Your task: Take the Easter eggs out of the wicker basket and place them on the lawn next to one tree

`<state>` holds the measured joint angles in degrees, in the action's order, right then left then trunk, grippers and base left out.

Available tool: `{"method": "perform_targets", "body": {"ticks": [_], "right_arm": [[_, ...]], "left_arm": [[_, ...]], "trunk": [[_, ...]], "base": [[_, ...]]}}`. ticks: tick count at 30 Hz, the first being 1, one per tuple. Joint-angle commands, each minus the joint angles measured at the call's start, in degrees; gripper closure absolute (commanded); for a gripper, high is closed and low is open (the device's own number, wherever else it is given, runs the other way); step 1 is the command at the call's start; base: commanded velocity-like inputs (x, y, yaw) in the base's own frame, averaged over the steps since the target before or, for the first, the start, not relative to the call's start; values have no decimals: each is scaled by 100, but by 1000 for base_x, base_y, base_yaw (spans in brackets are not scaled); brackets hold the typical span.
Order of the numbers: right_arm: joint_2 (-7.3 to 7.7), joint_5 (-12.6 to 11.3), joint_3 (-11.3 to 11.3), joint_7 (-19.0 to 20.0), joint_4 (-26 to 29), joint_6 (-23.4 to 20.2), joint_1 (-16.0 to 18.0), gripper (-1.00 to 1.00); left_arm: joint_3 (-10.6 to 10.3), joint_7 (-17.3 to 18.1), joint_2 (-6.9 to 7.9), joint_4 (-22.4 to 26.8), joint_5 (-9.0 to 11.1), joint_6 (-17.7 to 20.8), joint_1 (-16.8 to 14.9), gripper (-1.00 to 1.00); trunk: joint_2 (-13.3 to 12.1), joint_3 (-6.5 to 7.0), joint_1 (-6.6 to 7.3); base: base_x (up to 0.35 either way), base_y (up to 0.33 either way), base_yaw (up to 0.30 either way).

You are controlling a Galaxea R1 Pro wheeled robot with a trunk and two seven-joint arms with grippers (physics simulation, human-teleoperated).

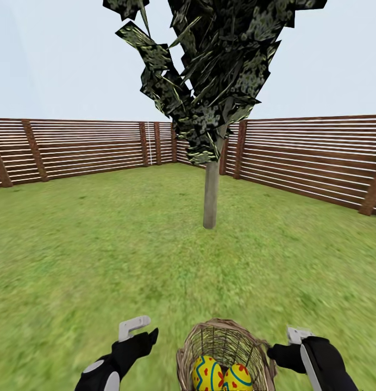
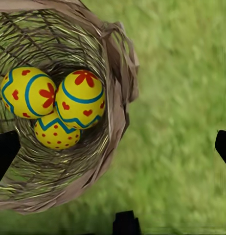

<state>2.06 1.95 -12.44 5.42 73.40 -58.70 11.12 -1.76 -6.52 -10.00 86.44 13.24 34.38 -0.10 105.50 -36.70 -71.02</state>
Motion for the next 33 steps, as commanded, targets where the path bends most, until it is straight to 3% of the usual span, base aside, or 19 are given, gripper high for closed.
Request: {"method": "perform_targets", "body": {"ticks": [1,16,24,33], "right_arm": [[1,22,-39,42,-82,-22,4,-100],[13,17,-69,42,-369,127,4,-100],[2,16,-59,39,-415,143,4,-100],[-3,16,-45,39,-716,222,4,-100]], "left_arm": [[-12,-56,0,23,63,-3,-2,-100],[-7,-68,0,48,104,-102,-1,-100],[13,-77,0,48,303,-107,-3,-100],[39,-71,0,52,335,-111,1,-100]], "trunk": [[44,-23,-22],[646,-293,-352],[967,-436,-527],[967,-436,-527]], "base": [[1,-4,0],[0,-1,0],[0,0,0],[0,0,0]]}}
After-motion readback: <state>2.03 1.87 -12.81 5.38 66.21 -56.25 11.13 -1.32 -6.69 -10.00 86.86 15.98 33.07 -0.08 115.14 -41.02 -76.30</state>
